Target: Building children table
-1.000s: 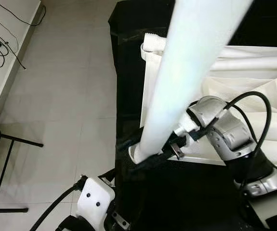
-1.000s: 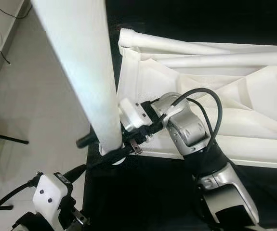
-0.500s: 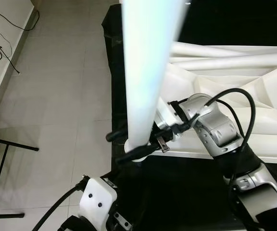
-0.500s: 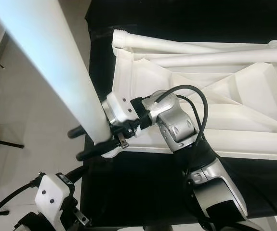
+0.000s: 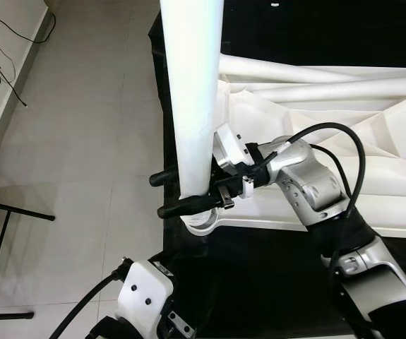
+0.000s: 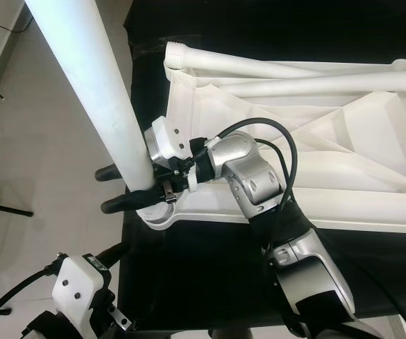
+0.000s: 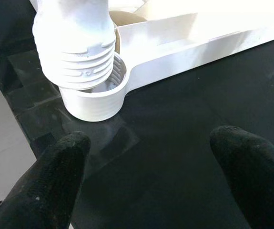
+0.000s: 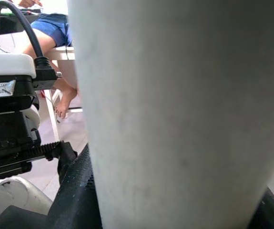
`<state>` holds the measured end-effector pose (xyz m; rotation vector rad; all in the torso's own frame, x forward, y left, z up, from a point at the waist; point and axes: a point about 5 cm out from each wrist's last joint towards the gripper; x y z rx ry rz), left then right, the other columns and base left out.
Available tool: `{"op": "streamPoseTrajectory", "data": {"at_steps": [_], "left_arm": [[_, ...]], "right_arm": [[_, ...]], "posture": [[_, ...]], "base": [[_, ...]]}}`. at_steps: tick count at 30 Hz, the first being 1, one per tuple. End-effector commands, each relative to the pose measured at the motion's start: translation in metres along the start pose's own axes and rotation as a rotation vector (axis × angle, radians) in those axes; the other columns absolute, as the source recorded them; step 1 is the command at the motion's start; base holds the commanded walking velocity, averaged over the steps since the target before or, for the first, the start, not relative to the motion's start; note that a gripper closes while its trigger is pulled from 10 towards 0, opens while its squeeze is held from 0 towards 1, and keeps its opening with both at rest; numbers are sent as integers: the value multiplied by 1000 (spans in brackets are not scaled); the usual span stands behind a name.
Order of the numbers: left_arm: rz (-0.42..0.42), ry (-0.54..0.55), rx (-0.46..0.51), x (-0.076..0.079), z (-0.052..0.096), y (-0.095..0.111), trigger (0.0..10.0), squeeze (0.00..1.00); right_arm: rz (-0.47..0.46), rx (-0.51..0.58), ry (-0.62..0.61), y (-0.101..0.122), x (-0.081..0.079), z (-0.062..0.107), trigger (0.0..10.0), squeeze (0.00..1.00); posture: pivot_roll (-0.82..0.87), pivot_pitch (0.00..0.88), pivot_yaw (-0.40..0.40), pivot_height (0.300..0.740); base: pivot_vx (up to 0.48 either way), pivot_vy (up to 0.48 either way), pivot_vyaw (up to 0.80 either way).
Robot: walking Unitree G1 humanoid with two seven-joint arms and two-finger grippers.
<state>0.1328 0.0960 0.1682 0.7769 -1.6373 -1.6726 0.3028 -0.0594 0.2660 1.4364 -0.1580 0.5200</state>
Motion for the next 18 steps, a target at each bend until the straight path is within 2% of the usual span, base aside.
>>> {"op": "streamPoseTrajectory", "data": {"at_steps": [1,4,6,12,18], "left_arm": [[5,1,-37,1,1,-7,10000,0],[4,2,-37,1,2,-7,10000,0],[2,4,-38,1,2,-7,10000,0],[1,4,-39,0,2,-7,10000,0],[0,5,-38,0,2,-7,10000,0]], "right_arm": [[-58,-41,-6,-15,-4,0,10000,0],[-68,-37,-5,-16,-6,2,10000,0],[-96,-21,41,-15,-15,8,10000,0],[-120,-24,102,-14,-24,11,10000,0],[-133,-33,132,-15,-27,13,10000,0]], "posture": [[40,338,5,740],[40,338,5,740],[40,341,8,740],[38,344,10,740],[39,344,9,740]], "base": [[0,0,0],[0,0,0],[0,0,0],[0,0,0],[0,0,0]]}}
Point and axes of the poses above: a point about 5 cm out from each wrist's last joint towards the gripper, its own z axis pointing back from the gripper into the wrist, its own y axis along the axis of the wrist's last joint, x = y × z, and after that the axes turned 3 degrees about z, right-handed
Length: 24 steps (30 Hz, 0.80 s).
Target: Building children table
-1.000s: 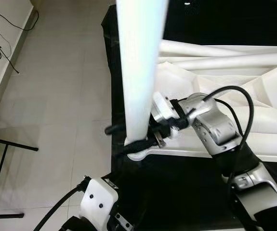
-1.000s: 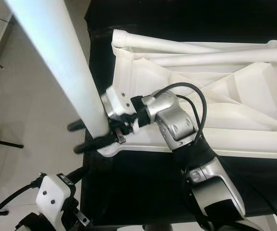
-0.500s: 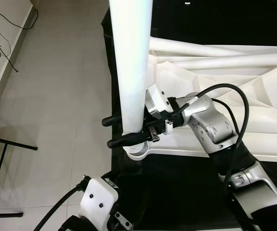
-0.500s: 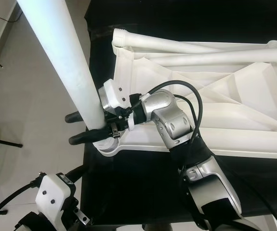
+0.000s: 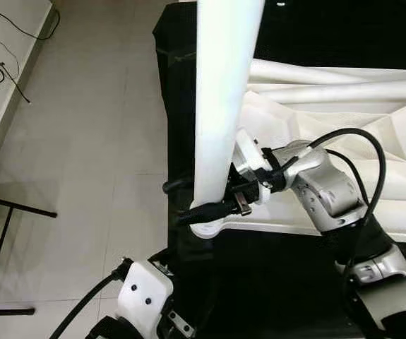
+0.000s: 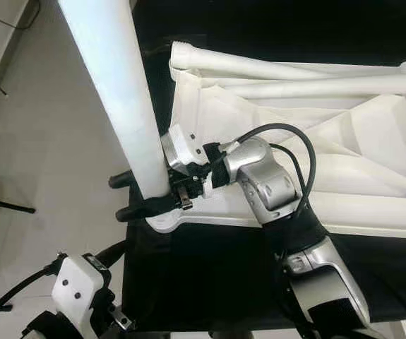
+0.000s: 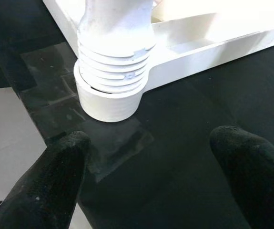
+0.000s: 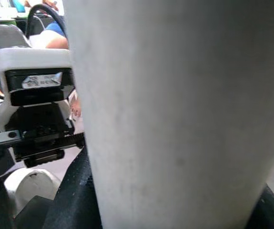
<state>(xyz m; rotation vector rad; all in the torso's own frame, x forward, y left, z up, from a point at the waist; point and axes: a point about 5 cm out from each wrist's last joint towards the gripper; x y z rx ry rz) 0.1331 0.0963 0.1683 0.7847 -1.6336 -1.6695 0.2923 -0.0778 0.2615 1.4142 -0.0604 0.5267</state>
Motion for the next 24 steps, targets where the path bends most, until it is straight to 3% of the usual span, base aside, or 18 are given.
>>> {"op": "streamPoseTrajectory", "data": {"at_steps": [1,6,14,18,24], "left_arm": [[2,-1,-40,0,2,-7,10000,0],[1,1,-38,0,1,-7,10000,0],[0,3,-37,0,0,-7,10000,0],[1,0,-37,0,0,-7,10000,0],[-1,0,-38,-1,0,-7,10000,0]], "right_arm": [[-79,-30,58,-15,-10,-3,10000,0],[-76,-58,22,-20,-7,-7,10000,0],[-73,-87,-134,-25,-1,-10,10000,0],[-97,-134,-180,-29,-15,-11,10000,0],[-125,-196,-279,-36,-20,-8,10000,0]], "posture": [[39,344,9,740],[39,344,8,740],[31,343,6,740],[24,344,12,740],[18,341,13,740]], "base": [[0,0,0],[0,0,0],[0,0,0],[0,0,0],[0,0,0]]}}
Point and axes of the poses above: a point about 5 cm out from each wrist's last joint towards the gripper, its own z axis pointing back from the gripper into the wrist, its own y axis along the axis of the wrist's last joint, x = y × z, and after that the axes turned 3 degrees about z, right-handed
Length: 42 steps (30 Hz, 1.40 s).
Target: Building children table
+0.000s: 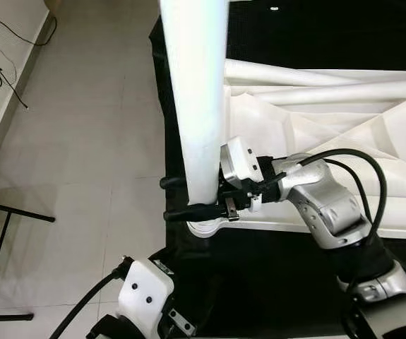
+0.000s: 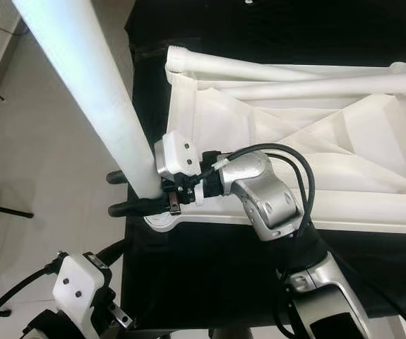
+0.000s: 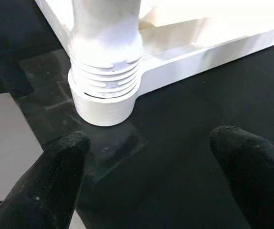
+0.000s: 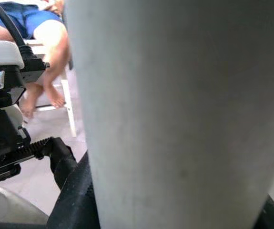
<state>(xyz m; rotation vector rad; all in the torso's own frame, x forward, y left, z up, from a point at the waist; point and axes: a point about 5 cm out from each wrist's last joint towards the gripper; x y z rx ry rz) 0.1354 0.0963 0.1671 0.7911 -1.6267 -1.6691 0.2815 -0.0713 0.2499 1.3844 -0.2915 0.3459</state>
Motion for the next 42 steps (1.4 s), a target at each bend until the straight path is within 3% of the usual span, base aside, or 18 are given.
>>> {"op": "streamPoseTrajectory", "data": {"at_steps": [1,5,6,7,8,9,10,11,13,14,16,19,25,28,34,37,40,42], "left_arm": [[1,-5,-36,0,1,-6,10000,0],[0,-3,-37,0,1,-7,10000,0],[0,-3,-37,0,1,-7,10000,0],[-4,-2,-40,-1,1,-8,10000,0],[-4,-2,-40,-1,1,-8,10000,0],[-6,-2,-41,-1,1,-8,10000,0],[-13,2,-42,-1,1,-9,10000,0],[-13,2,-42,-1,1,-9,10000,0],[-12,48,-36,-7,4,-8,10000,0],[-31,104,-28,-15,5,-6,10000,0],[-65,184,-21,-28,7,-3,10000,0],[-91,220,-20,-36,7,-2,10000,0],[-124,264,8,-52,5,5,10000,0],[-137,277,33,-59,2,11,10000,0],[-140,244,63,-62,-5,19,10000,0],[-128,181,161,-71,-16,46,10000,0],[-125,159,188,-73,-18,54,10000,0],[-72,18,293,-76,-26,85,10000,0]], "right_arm": [[-130,-144,-69,-33,-7,4,10000,0],[-163,-189,-172,-38,-7,8,10000,0],[-208,-225,-316,-43,-6,11,10000,0],[-262,-299,-652,-53,-1,22,10000,0],[-262,-299,-652,-53,-1,22,10000,0],[-277,-332,-809,-58,0,29,10000,0],[-308,-343,-976,-61,-9,38,10000,0],[-308,-343,-976,-61,-9,38,10000,0],[-351,-326,-1131,-60,-32,46,10000,0],[-344,-294,-1180,-57,-37,46,10000,0],[-293,-226,-1179,-52,-37,39,10000,0],[-259,-197,-1147,-51,-38,31,10000,0],[-313,-220,-1196,-59,-37,29,10000,0],[-343,-176,-1236,-57,-34,31,10000,0],[-330,-155,-1257,-55,-35,38,10000,0],[-323,-103,-1220,-55,-43,37,10000,0],[-324,-75,-1193,-54,-44,34,10000,0],[-295,-54,-1146,-52,-43,30,10000,0]], "posture": [[15,339,12,740],[12,336,7,740],[12,335,3,740],[14,331,-3,740],[14,331,-3,740],[14,331,-3,740],[22,316,-14,740],[22,316,-14,740],[22,307,-4,740],[15,296,8,740],[26,282,11,740],[33,269,15,740],[42,246,24,740],[39,233,33,740],[21,228,52,740],[17,226,57,740],[17,224,60,740],[19,217,66,740]], "base": [[0,0,0],[0,0,0],[0,0,0],[0,0,0],[0,0,0],[0,0,0],[0,0,0],[0,0,0],[0,0,0],[0,0,0],[0,0,0],[0,0,0],[0,0,0],[0,0,0],[0,0,0],[0,0,0],[0,0,0],[0,0,0]]}}
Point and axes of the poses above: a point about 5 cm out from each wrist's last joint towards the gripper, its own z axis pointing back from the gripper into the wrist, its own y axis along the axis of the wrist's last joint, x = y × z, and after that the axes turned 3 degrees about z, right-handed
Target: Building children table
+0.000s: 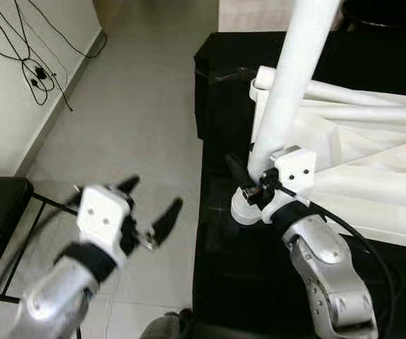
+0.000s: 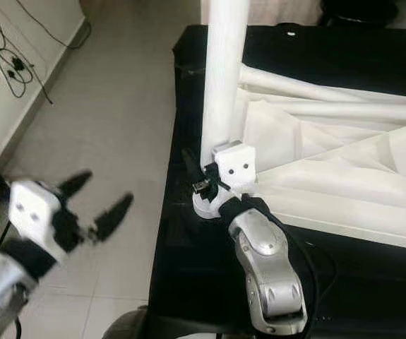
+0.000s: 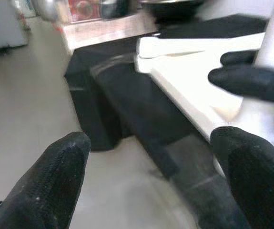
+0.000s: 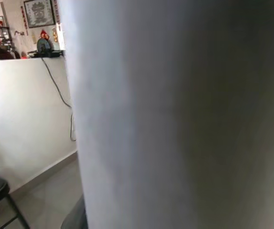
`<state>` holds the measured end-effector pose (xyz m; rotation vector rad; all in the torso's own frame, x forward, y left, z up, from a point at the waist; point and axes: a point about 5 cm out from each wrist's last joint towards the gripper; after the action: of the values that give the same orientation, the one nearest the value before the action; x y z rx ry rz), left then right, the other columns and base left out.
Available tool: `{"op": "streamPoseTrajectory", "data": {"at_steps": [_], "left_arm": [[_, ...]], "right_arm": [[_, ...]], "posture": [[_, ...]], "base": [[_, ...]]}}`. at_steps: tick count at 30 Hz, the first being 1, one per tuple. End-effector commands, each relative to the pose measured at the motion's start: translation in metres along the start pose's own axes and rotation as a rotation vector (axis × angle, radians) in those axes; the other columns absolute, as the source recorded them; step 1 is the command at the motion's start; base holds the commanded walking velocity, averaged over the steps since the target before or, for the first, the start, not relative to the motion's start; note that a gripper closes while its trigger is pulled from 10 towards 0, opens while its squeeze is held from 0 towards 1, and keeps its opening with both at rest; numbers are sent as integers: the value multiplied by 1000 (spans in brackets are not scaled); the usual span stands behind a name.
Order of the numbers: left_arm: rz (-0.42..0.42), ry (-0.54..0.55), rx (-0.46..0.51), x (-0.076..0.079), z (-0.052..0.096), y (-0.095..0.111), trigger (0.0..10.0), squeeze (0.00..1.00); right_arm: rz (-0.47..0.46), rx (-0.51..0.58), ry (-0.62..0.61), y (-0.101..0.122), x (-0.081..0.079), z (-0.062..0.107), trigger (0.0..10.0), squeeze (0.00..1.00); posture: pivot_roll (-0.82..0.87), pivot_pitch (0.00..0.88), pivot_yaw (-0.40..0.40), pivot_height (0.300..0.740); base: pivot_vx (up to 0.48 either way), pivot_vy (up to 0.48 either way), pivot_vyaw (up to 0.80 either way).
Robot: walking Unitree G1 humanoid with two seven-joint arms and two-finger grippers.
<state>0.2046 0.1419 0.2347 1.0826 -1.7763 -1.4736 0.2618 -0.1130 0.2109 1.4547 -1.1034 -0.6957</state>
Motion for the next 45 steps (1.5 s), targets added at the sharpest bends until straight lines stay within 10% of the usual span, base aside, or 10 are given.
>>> {"op": "streamPoseTrajectory", "data": {"at_steps": [1,15,16,19,26,27,29,31,33,45], "left_arm": [[39,-80,37,-1,-4,13,10000,0],[175,-804,108,-1,-64,100,10000,0],[153,-876,56,-1,-73,105,10000,588],[125,-896,11,-2,-85,107,10000,1000],[19,-865,-65,2,-122,102,10000,882],[5,-862,-71,3,-128,101,10000,0],[-4,-865,-79,3,-133,100,10000,0],[0,-863,-22,8,-143,106,1451,0],[0,-868,24,11,-145,109,0,0],[-13,-895,42,2,-128,94,0,0]], "right_arm": [[-50,-84,35,-20,-4,2,10000,0],[-50,-20,124,-13,-27,-9,10000,0],[-57,-6,140,-11,-31,-10,10000,0],[-62,7,157,-8,-35,-10,10000,0],[-86,39,200,-1,-47,-11,10000,0],[-87,44,208,0,-49,-11,10000,0],[-87,48,214,1,-50,-11,10000,0],[-88,50,219,2,-52,-11,10000,0],[-91,48,219,1,-52,-12,10000,0],[-92,39,222,-1,-49,-13,10000,0]], "posture": [[19,217,66,740],[30,207,104,740],[32,209,107,740],[35,211,111,740],[30,221,127,740],[25,223,131,740],[23,223,131,740],[18,226,127,740],[10,229,124,740],[7,216,115,740]], "base": [[0,0,0],[0,0,0],[0,0,0],[0,0,0],[0,0,0],[0,0,0],[0,0,0],[0,0,0],[0,0,0],[0,0,0]]}}
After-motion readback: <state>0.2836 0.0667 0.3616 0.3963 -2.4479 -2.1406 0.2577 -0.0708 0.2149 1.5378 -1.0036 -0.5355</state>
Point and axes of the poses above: a point about 5 cm out from each wrist's last joint towards the gripper, its own z axis pointing back from the gripper into the wrist, its own y axis along the axis of the wrist's last joint, x = y × z, and after that the axes turned 3 degrees about z, right-handed
